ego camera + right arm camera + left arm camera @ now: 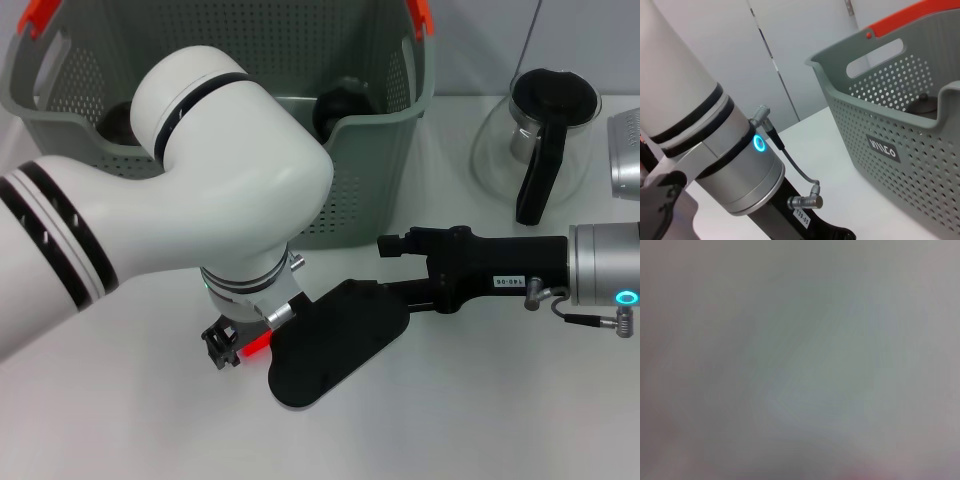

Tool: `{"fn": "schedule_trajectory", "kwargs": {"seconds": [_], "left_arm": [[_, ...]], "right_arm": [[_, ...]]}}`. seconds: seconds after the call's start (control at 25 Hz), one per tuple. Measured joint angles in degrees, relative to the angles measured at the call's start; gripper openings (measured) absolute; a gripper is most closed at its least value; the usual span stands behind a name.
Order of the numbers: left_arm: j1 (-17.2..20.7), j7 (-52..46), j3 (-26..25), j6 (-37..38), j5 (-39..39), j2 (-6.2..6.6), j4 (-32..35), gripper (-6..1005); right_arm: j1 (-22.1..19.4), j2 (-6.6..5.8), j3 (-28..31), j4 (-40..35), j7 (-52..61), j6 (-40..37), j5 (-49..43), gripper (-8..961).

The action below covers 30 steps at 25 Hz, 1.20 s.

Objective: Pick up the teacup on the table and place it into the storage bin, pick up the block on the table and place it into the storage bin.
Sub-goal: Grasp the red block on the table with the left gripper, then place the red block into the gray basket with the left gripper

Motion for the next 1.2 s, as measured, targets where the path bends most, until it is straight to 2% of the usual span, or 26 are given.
{"fn": "schedule_trajectory", "kwargs": {"seconds": [0.56,1.04,1.2], "left_arm": [[-1.49,-0.19,0.12,-0.30,-0.42,-0.09,-2.86,691],[-1.74,-1.07,1.05,-0.71,-1.01,-0.09,-2.94,408],[-1.79,-3.20,0.03,3.60,-2.23,-0.09,-0.92,417]], "right_arm": [[0.00,-0.18,0.08,-0.05,-0.10,0.12,0.07,925],[0.00,-0.33,0.16,-0.09,-0.20,0.14,0.10,924],[-0.02,-0.45,0.21,-0.03,-0.38,0.00,0.10,924]]}}
